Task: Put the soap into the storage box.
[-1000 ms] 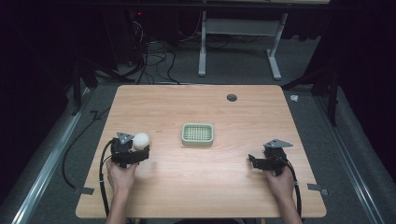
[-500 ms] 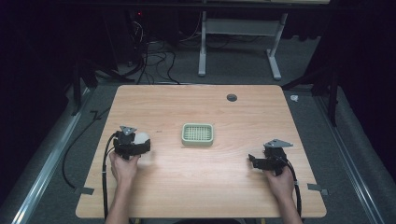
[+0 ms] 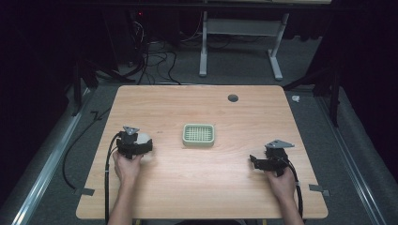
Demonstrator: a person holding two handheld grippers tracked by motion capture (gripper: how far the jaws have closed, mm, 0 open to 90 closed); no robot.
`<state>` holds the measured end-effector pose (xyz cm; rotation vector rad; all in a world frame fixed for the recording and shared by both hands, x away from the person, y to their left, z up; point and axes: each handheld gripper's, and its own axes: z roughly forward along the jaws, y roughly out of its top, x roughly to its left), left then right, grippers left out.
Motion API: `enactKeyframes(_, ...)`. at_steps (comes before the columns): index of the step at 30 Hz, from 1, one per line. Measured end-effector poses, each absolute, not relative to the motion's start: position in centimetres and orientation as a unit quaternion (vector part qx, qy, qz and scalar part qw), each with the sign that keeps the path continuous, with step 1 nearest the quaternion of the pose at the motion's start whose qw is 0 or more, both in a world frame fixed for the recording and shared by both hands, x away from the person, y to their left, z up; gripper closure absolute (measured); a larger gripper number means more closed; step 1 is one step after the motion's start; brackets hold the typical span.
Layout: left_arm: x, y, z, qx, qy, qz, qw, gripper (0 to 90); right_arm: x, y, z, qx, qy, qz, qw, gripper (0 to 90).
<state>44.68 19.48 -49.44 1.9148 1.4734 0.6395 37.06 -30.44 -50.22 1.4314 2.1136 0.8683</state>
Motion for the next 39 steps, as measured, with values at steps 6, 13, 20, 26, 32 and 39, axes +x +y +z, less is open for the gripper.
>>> enactKeyframes(6, 45.0, 19.3, -50.0, 0.733, 0.561, 0.236, 0.304, 17.0, 37.1, -30.4, -50.2, 0.518, 0.764, 0.314, 0.221, 20.0)
enactKeyframes(13, 45.1, 19.0, -50.4, 0.734, 0.559, 0.238, 0.304, 22.9, 37.1, -30.4, -50.2, 0.518, 0.764, 0.314, 0.221, 20.0)
enactKeyframes(20, 45.1, 19.2, -50.4, 0.735, 0.556, 0.234, 0.308, 23.8, 37.1, -30.4, -50.2, 0.518, 0.764, 0.314, 0.221, 20.0)
enactKeyframes(26, 45.2, 19.2, -50.4, 0.732, 0.561, 0.231, 0.31, 24.0, 37.1, -30.4, -50.2, 0.518, 0.765, 0.314, 0.221, 20.0)
enactKeyframes(32, 45.0, 19.3, -50.1, 0.734, 0.559, 0.229, 0.311, 24.1, 37.1, -30.4, -50.2, 0.519, 0.764, 0.314, 0.22, 20.0)
enactKeyframes(39, 44.5, 19.4, -49.3, 0.732, 0.554, 0.228, 0.325, 24.1, 37.1, -30.4, -50.2, 0.518, 0.764, 0.314, 0.221, 20.0)
